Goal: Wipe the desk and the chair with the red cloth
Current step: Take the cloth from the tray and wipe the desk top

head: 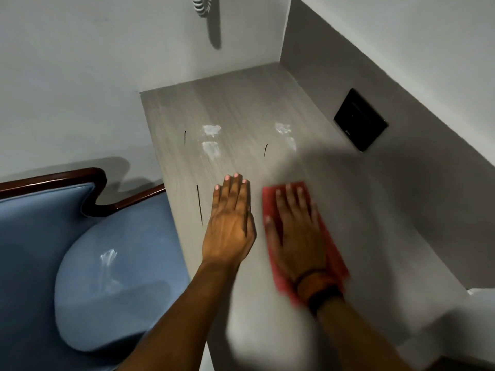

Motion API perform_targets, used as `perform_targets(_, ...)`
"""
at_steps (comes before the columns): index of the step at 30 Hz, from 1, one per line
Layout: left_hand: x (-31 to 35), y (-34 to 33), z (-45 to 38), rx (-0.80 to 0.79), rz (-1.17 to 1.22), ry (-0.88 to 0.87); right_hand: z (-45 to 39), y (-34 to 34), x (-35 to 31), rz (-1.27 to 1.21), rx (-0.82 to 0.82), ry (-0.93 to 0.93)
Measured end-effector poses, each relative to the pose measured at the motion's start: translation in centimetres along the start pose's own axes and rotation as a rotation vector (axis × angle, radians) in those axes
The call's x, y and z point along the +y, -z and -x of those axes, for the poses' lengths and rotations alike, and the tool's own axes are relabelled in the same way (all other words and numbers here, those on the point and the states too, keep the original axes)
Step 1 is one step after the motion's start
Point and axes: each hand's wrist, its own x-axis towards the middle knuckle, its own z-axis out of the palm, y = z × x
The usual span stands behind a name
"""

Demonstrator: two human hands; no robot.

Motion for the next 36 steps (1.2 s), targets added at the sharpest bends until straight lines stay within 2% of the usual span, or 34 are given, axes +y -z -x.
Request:
perform_targets(3,-0.1,-0.2,0.0,0.0,0.0,-0.008,1.7,-0.7,0.6,-0.014,-0.058,0.05)
perform_targets(7,-0.2,-0.2,0.0,-0.001,0.003,-0.012,-8.6,0.3,1.7,-0.055,-0.111,0.04)
perform_targets(9,-0.1,-0.2,0.1,-0.008,0.002,-0.017,-11.2,0.8,2.2,-0.053,-0.113,0.003)
perform_targets(11,-0.2,-0.2,0.3,-0.015,0.007,-0.03,-8.1,0.7,2.8,-0.085,-0.1,-0.017)
perform_targets(16,0.0,-0.2,0.1,-0.025,-0.009,-0.004,10.4,1.6,5.9,-0.096,-0.002,-0.064)
perform_targets(18,-0.1,-0.3,0.0,-0.026,-0.013,0.011,11.2,1.7,6.1,-0.115,0.002,-0.075)
perform_targets(21,0.0,-0.5,0.1,-0.029,-0.015,0.012,4.0,1.7,5.2,-0.124,-0.026,-0.057)
perform_targets(28,-0.3,-1.2,0.1,-0.035,-0.038,0.04,-22.3,-0.3,2.3,-0.087,-0.018,-0.133)
perform_targets(30,-0.2,-1.1,0.0,-0.051,-0.047,0.044,-23.0,-0.8,-0.4,-0.121,-0.025,-0.082)
perform_targets(32,-0.1,-0.7,0.0,-0.066,-0.036,0.043,-19.1,-1.5,-2.6,-0.149,-0.043,0.101)
perform_targets(34,0.0,-0.5,0.1,-0.089,-0.019,0.038,-14.8,-2.0,-2.5,-0.179,-0.083,0.269)
perform_targets(36,-0.2,-0.5,0.4,-0.088,-0.037,0.029,-15.6,-1.6,-0.8,-0.167,-0.096,0.295)
